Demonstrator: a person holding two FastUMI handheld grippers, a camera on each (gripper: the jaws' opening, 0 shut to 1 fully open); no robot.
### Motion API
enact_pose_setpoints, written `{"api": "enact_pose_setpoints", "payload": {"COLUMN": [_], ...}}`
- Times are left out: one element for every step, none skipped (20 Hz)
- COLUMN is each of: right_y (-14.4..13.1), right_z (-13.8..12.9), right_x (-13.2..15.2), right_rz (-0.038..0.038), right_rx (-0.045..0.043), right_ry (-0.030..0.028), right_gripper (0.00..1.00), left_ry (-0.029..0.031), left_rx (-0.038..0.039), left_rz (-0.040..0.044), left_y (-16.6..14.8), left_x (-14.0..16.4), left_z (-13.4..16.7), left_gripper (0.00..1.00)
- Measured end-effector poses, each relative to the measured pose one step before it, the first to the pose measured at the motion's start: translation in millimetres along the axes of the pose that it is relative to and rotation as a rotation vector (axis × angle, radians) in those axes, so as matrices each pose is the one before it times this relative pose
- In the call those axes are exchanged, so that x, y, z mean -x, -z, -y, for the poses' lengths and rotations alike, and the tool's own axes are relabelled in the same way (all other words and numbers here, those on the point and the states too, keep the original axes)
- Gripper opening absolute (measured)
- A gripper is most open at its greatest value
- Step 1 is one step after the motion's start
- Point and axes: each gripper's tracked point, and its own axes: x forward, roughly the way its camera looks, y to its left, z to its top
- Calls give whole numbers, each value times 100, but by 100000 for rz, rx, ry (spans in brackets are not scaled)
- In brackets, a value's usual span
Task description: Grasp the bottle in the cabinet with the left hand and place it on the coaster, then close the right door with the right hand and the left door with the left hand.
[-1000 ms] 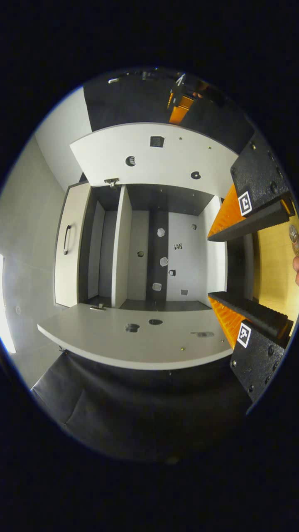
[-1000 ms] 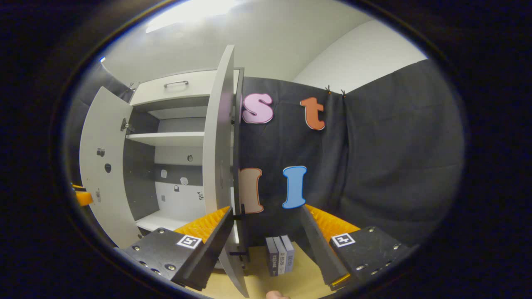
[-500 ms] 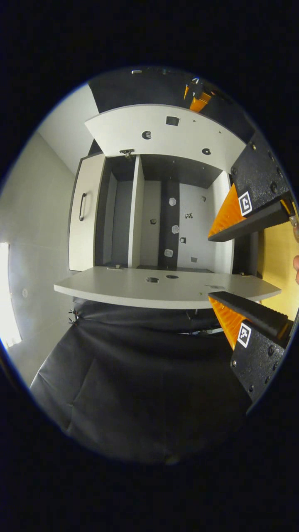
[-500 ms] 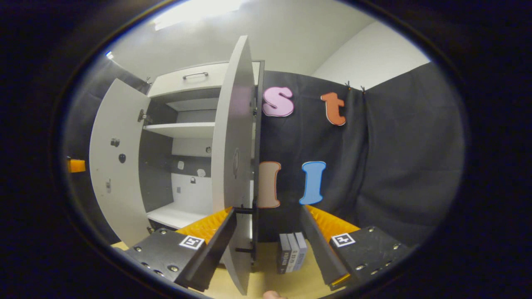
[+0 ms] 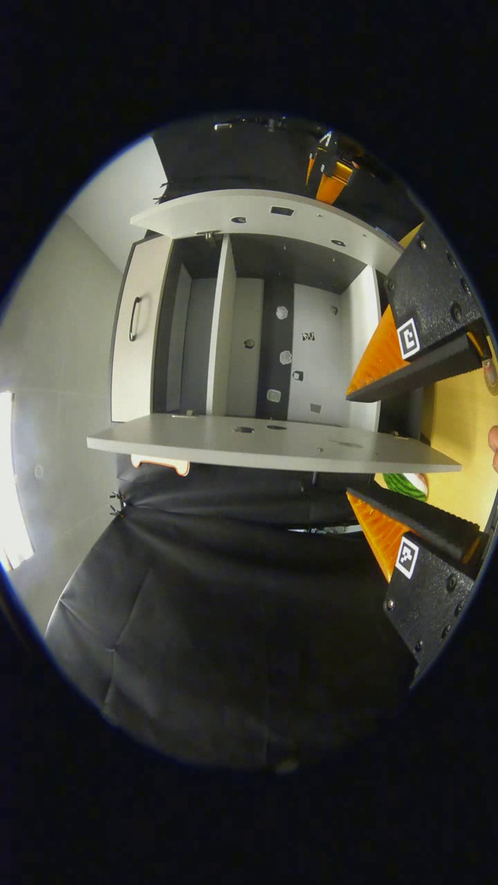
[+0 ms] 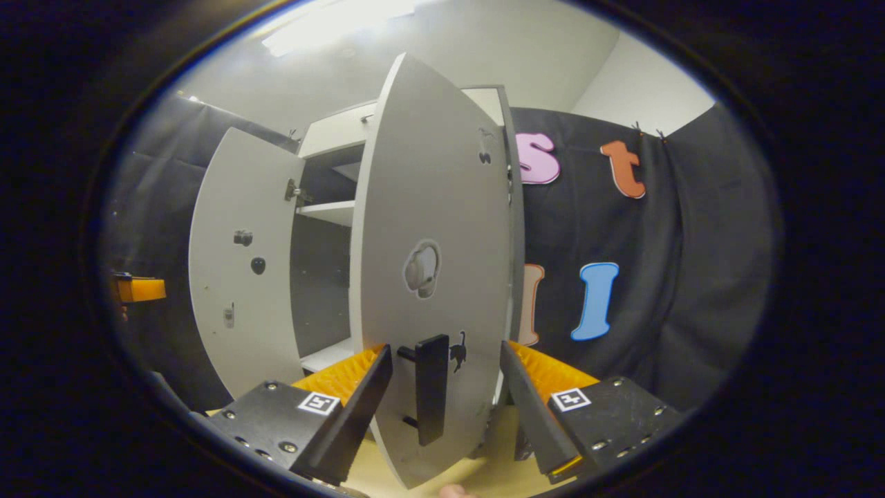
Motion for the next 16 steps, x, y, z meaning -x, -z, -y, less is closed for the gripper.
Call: {"api": "enact_pose_setpoints", "payload": {"right_y": [153, 77, 100, 207, 58, 81, 95, 53, 196, -61, 69, -6, 120, 45, 57, 24], "right_z": [-569, -471, -405, -467, -307, -219, -352, -471, -87, -239, -361, -274, -358, -321, -275, -135], "right_x": [-676, -694, -731, -713, -751, -581, -671, -541, -300, -516, -589, -571, -526, -505, -441, -455], "right_rz": [-656, -196, -527, -758, -389, -238, -406, -454, -136, 221, 0, 29, 87, 81, -37, -193], "right_rx": [-1345, -1367, -1008, -441, 171, 480, 42, -153, -123, 61, -55, -358, -123, 141, -35, -89], "right_ry": [-2252, -1865, -1073, -1016, -483, -141, -713, -957, -466, -114, 40, 201, 220, 371, 610, 756], "right_gripper": [96, 95, 95, 95, 95, 95, 95, 96, 98, 99, 98, 99, 98, 98, 98, 98], "left_ry": [-1925, -2067, -2045, -1797, -1595, -1355, -1248, -1014, -654, -390, -720, -128, 362, 889, 1016, 1354], "left_rx": [87, -14, 34, 53, 35, -63, -36, -95, -114, -168, -254, -156, 111, 142, 370, 463], "left_rz": [5, 38, -153, -115, -159, 22, -22, -136, 217, 583, -562, -341, -321, -504, -865, -533], "left_y": [-25, 169, 150, 68, 59, 86, 32, 139, -21, 105, 195, 248, 187, 266, 339, 424], "left_x": [118, -39, -27, 121, 146, 146, 160, -74, -274, -556, -394, -400, -495, -603, -561, -519], "left_z": [-753, -850, -672, -573, -634, -711, -516, -496, -430, -178, -421, -581, -360, -147, -124, -64], "left_gripper": [78, 78, 78, 78, 78, 78, 78, 78, 78, 78, 78, 78, 78, 78, 78, 78]}}
